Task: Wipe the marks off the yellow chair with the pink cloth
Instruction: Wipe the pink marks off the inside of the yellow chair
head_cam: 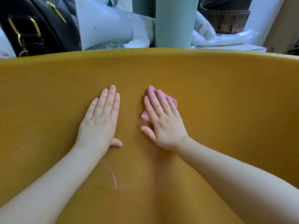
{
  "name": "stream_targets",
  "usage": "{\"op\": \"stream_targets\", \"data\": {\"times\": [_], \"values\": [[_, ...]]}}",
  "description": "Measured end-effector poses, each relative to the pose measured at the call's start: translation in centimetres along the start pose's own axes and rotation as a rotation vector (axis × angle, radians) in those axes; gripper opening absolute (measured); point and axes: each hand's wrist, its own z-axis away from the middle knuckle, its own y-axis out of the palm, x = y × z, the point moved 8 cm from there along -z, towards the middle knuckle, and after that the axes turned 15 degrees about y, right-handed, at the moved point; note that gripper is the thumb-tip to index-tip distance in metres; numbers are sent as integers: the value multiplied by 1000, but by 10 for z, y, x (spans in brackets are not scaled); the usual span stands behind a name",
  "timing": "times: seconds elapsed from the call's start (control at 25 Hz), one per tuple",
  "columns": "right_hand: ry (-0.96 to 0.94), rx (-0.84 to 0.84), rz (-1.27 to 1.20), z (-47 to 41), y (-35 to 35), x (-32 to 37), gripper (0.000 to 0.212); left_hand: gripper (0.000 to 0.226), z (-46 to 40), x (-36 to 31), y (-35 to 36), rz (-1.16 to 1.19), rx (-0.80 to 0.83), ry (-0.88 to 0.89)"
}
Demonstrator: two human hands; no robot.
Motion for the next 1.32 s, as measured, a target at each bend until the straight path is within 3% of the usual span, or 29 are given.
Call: {"op": "stream_targets", "data": {"times": [0.08, 0.2, 0.24, 0.32, 0.44, 0.56, 0.72, 0.8, 0.88, 0.96, 1.08, 1.16, 1.32], "values": [[-92, 143, 14, 54, 15, 20, 83, 140, 2, -5, 0, 85, 42, -7], [-192, 166, 78, 70, 18, 19, 75, 135, 3, -9, -2, 91, 116, -13], [-143, 94, 99, 52, 10, 7, 67, 135, 5, -8, -3, 100, 125, -24], [140, -97, 108, -10, -20, -35, 58, 135, 4, -6, -3, 103, 127, -50], [368, -209, 61, -71, -50, -73, 60, 137, 3, -6, -1, 84, 138, -63], [247, -155, 2, -30, -22, -45, 57, 140, 0, -5, 1, 59, 134, -90], [48, 219, -30, 117, 19, 19, 58, 124, 10, -16, -8, 150, 92, -138], [-50, 285, -30, 139, 17, 27, 58, 107, 24, -36, -16, 213, 24, -116], [-173, 287, 4, 126, 10, 18, 56, 110, 44, -62, -8, 277, 103, -84], [-121, 161, 57, 78, -3, -18, 55, 122, 62, -87, 13, 341, 278, -43], [168, 10, 108, 5, -25, -78, 56, 135, 75, -105, 37, 346, 423, 33], [258, 35, 76, 8, -14, -75, 61, 139, 77, -104, 47, 331, 425, 46], [38, 279, 7, 122, 12, -1, 61, 140, 78, -103, 51, 360, 415, 39]]}}
